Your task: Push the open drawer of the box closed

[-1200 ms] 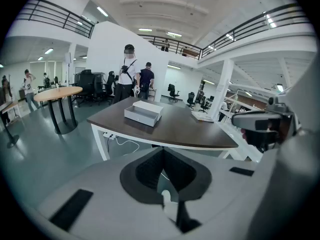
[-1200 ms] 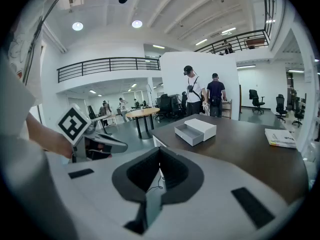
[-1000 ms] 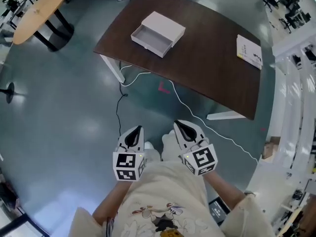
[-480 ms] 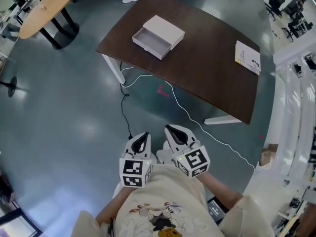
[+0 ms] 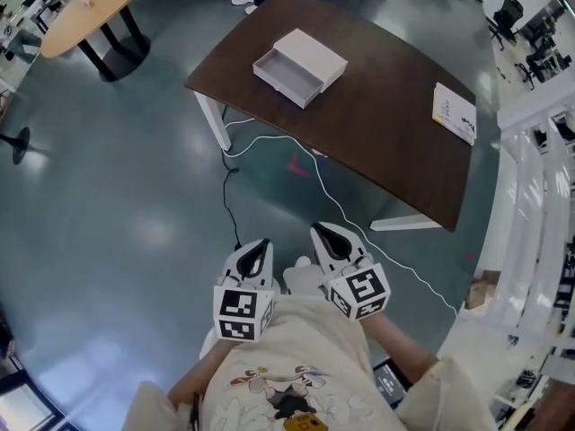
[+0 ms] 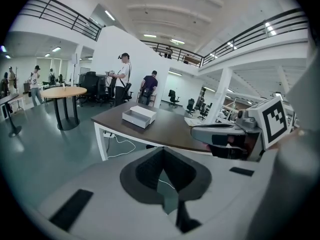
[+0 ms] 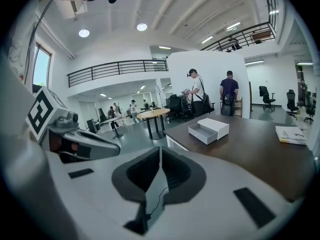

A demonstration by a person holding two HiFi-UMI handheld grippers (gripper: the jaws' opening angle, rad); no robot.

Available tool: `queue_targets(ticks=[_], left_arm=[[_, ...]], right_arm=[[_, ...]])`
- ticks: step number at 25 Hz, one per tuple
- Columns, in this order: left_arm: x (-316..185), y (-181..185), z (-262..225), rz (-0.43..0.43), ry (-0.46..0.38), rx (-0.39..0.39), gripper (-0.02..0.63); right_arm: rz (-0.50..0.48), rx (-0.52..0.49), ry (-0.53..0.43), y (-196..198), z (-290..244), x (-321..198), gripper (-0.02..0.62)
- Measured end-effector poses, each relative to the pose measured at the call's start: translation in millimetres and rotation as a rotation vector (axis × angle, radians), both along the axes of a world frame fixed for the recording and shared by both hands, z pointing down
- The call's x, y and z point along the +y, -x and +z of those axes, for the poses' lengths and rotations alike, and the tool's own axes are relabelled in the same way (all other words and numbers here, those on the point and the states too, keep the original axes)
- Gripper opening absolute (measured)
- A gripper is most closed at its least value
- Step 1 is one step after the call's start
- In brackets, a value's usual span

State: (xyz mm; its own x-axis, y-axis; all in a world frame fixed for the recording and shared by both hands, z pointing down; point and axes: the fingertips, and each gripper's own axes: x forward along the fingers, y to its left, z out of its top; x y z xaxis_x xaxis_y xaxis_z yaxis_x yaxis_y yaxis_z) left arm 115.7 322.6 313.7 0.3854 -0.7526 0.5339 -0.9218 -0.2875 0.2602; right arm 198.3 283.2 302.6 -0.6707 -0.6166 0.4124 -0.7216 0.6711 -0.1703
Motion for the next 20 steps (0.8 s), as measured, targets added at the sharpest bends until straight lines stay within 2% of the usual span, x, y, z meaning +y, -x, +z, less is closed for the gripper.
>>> queue_targets(ticks=[4,10,15,20], left_arm=[[0,10,6,0.016,-0.009,0.015,0.006],[-16,2,13,0.068,0.016,0.014,0.006],[-59,-10,30,0.087,0.038,0.007,0.006],[-129,-27,42,0.069,0.075,-0.007,0.006]], right_arm=[[0.037,0.015,-0.013,1,7,-1,0.008],[0.065,0.026,0.006,-13,7,-6,0.008],[0.094,0.021,0.025,-30,25,-52,0.008],[0.081,0.003,0.048,-52,39,-127,0.008]])
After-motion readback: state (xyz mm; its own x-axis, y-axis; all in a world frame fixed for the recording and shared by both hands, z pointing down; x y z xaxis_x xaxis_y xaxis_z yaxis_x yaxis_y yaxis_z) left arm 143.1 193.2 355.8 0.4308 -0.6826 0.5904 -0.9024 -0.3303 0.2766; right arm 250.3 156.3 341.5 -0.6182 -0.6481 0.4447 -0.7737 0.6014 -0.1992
